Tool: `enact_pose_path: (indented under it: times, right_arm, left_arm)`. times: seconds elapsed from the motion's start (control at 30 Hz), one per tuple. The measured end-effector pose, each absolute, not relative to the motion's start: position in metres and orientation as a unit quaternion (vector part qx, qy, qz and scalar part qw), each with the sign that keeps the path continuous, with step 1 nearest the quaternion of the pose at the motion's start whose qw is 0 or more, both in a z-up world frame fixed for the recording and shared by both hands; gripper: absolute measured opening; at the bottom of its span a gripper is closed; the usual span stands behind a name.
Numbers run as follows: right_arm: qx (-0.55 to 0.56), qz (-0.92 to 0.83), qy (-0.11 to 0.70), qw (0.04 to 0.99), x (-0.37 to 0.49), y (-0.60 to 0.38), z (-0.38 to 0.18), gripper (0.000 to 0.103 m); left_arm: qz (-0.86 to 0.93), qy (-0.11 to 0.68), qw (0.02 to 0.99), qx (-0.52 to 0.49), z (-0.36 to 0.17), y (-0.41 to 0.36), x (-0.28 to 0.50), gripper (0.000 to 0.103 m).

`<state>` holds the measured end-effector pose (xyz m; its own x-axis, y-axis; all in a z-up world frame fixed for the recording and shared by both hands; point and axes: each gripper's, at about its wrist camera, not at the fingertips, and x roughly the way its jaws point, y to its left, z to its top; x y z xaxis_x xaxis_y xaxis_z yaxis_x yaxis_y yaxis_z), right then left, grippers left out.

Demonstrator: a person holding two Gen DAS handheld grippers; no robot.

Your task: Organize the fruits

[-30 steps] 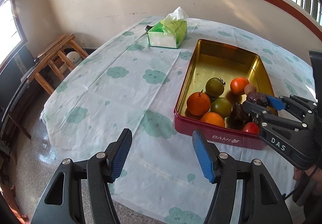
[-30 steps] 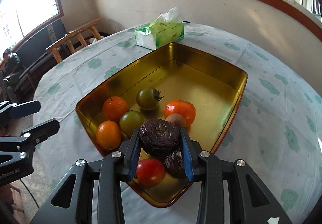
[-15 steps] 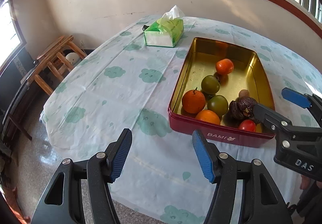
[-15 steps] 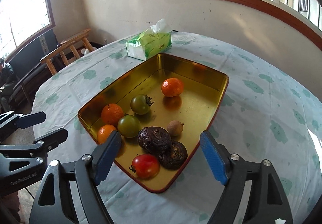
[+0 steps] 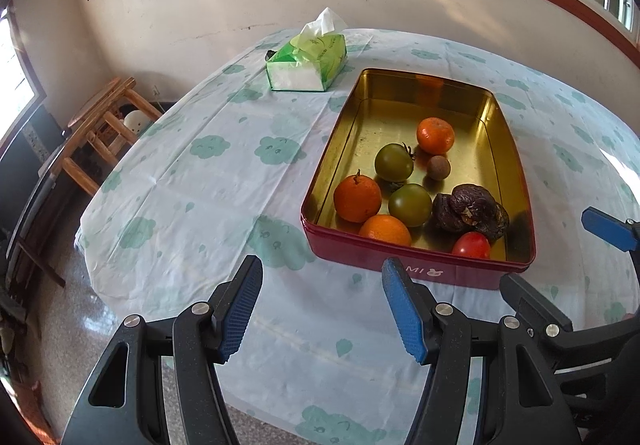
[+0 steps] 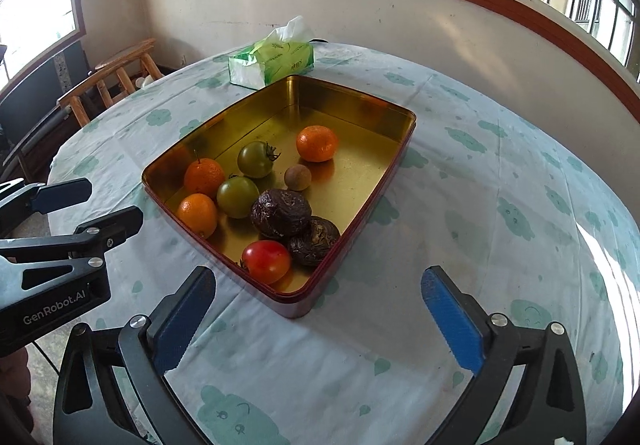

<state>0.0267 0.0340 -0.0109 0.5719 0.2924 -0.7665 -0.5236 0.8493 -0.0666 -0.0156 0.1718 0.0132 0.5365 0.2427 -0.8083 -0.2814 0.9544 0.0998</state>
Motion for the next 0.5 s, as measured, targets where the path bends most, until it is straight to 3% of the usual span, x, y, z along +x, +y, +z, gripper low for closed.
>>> enact_pose_path:
  times: [0.5]
  right_arm:
    - [-0.137, 0.235, 0.419, 0.866, 0.0307, 0.0357, -0.0197, 0.102]
  left_arm:
    - [0.131, 0.465, 0.875, -0.030, 0.0110, 0.1643, -0.0094, 0.063]
